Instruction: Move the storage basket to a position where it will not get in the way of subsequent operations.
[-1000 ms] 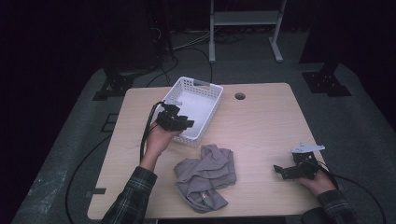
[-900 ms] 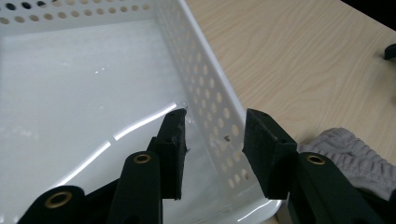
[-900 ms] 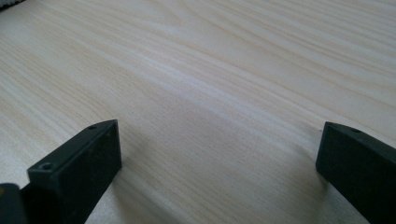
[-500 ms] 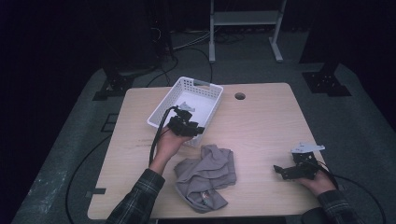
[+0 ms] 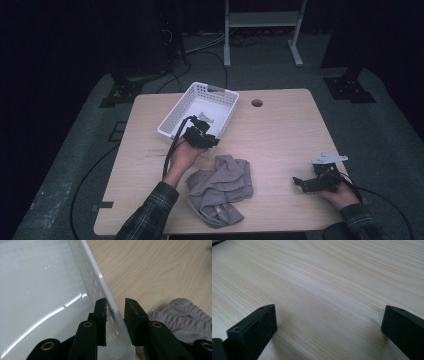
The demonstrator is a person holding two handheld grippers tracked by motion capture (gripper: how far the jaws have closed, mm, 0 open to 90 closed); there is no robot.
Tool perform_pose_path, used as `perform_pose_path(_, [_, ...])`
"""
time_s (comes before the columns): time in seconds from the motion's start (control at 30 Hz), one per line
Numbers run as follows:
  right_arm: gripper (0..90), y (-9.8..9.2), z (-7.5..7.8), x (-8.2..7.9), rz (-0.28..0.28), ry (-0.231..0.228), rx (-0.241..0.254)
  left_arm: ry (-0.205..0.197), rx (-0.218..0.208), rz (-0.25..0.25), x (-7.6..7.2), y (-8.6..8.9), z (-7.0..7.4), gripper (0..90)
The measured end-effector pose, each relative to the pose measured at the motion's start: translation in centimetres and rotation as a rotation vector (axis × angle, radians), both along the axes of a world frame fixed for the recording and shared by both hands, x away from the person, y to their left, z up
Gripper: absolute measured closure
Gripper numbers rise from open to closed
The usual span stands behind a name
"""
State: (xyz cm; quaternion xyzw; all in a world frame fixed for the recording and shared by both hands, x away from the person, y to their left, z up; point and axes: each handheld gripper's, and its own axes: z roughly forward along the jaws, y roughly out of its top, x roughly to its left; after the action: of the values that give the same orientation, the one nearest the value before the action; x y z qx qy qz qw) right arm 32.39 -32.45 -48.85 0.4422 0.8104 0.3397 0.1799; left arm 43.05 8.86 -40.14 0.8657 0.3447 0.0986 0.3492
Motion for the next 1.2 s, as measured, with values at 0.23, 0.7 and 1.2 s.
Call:
perform_pose_path(0.23, [0.0,0.0,0.0,0.0,0.000,0.000,0.000,-0.006,0.026,0.029,0.3,1.3,0.2,76.7])
perform_pose_path(0.7, [0.0,0.0,0.0,0.0,0.002,0.000,0.000,-0.028,0.063,0.098,1.0,5.4,0.3,84.1])
perform_pose_path(1.2, [0.0,0.0,0.0,0.0,0.003,0.000,0.000,-0.030,0.068,0.194,1.5,9.5,0.4,84.4])
